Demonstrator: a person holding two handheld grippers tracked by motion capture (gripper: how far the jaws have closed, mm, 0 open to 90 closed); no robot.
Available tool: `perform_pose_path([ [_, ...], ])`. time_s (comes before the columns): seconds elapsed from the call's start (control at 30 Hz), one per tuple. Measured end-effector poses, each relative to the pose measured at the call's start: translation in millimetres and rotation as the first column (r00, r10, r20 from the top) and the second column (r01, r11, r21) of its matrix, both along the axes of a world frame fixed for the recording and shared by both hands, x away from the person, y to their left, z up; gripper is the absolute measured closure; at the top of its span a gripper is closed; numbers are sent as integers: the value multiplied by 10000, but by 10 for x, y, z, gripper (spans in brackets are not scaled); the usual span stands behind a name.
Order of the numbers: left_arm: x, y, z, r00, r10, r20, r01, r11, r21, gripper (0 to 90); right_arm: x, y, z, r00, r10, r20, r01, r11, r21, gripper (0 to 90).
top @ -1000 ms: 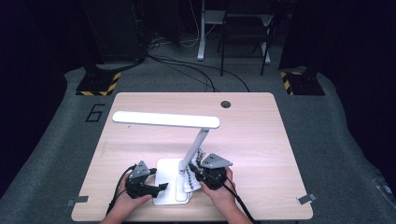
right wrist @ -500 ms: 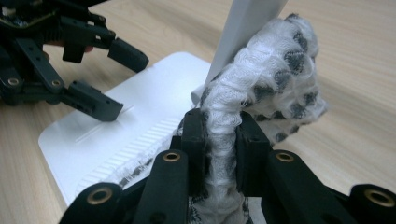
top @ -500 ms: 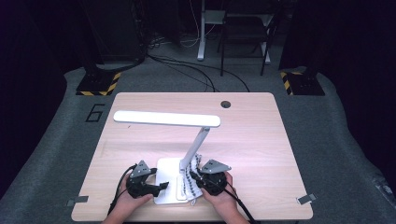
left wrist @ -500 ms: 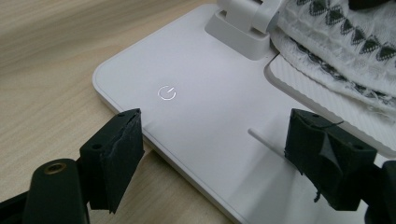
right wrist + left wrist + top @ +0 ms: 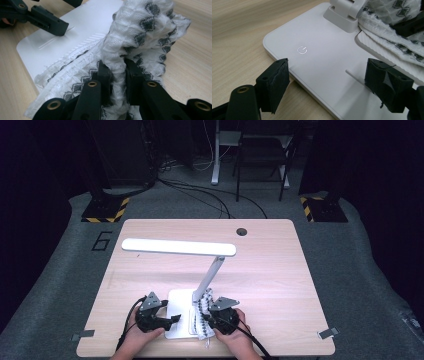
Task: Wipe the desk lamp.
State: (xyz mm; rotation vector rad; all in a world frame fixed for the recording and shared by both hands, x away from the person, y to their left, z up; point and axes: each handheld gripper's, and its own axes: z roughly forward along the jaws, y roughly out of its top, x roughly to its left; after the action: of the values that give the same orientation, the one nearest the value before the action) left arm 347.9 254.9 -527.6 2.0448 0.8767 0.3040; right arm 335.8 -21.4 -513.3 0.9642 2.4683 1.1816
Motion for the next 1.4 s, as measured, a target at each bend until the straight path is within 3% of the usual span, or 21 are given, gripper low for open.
perform_pose_path([
  [0.33, -2, 1, 2, 10000, -1, 43, 1, 10000, 39, 201, -322, -60, -5, 9976, 629, -305, -630, 9980, -16, 765],
  [0.47, 0, 8, 9, 10000, -90, -39, 90, 9999, 58, 205, -350, -66, -50, 9967, 736, -344, -742, 9971, -149, 773],
  [0.93, 7, 13, 10, 9999, -116, -76, 116, 9999, 43, 218, -163, -8, -47, 9983, 193, -553, -202, 9997, -168, 779],
  [1.0, 5, 6, 4, 9999, -54, -91, 54, 10000, -36, 217, -133, 0, -58, 9993, 51, -373, -55, 9999, -108, 781],
  [1.33, 8, -3, 0, 10000, 5, -78, -6, 9999, -154, 212, 41, 11, -74, 9990, -301, -325, 304, 9995, 80, 787],
  [1.4, 9, -3, 0, 10000, -7, -71, 6, 9999, -140, 212, 77, 16, -71, 9973, -452, -571, 462, 9988, 155, 788],
])
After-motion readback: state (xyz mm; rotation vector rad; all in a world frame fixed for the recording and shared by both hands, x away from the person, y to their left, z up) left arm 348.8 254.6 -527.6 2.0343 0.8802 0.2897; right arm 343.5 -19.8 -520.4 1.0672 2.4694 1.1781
